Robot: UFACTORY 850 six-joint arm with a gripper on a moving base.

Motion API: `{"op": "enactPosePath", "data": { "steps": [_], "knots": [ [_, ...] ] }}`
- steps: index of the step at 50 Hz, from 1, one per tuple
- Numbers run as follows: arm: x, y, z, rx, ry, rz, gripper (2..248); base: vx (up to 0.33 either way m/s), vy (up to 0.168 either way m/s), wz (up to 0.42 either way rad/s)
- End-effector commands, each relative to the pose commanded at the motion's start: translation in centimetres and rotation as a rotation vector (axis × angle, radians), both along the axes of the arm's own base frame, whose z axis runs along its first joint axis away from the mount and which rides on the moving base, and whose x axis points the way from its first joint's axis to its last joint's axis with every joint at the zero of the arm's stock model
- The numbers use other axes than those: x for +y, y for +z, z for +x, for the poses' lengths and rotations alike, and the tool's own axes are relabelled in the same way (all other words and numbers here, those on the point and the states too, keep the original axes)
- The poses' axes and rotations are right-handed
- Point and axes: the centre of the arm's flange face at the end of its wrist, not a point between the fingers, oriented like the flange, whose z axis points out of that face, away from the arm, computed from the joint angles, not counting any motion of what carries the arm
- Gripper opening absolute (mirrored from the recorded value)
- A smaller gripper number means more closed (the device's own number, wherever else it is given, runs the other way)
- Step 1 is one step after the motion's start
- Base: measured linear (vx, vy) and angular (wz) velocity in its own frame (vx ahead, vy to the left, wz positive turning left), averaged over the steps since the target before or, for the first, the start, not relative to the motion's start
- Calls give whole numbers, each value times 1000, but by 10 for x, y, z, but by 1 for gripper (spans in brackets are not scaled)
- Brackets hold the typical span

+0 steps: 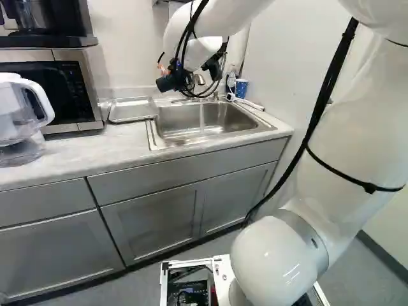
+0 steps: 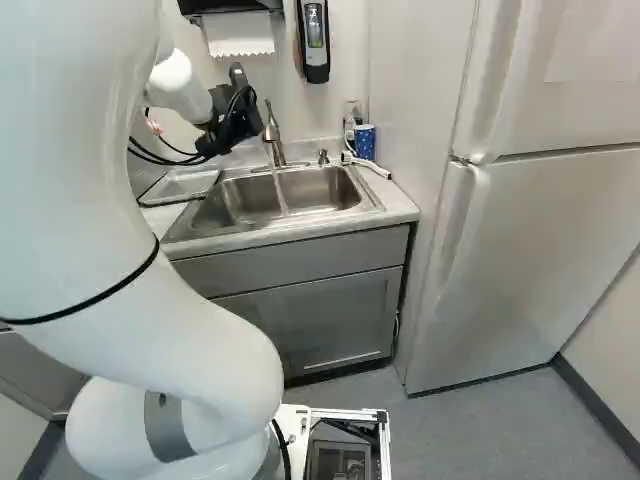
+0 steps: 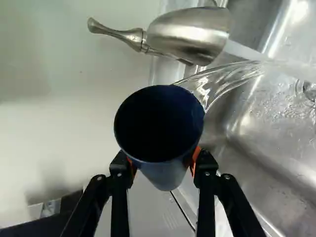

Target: Rinse the cup and place it in the tray

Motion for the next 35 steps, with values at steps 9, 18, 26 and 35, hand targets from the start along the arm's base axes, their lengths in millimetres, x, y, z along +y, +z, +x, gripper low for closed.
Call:
{"op": "enactPosePath", "data": {
  "steps": [9, 18, 26, 35],
  "knots": [
    [0, 0, 0, 28, -46, 78, 123, 0, 0, 0],
    [0, 0, 0, 56, -91, 156, 123, 0, 0, 0],
    [0, 0, 0, 80, -131, 225, 123, 0, 0, 0],
    [0, 0, 0, 108, -177, 304, 123, 0, 0, 0]
  ]
}}
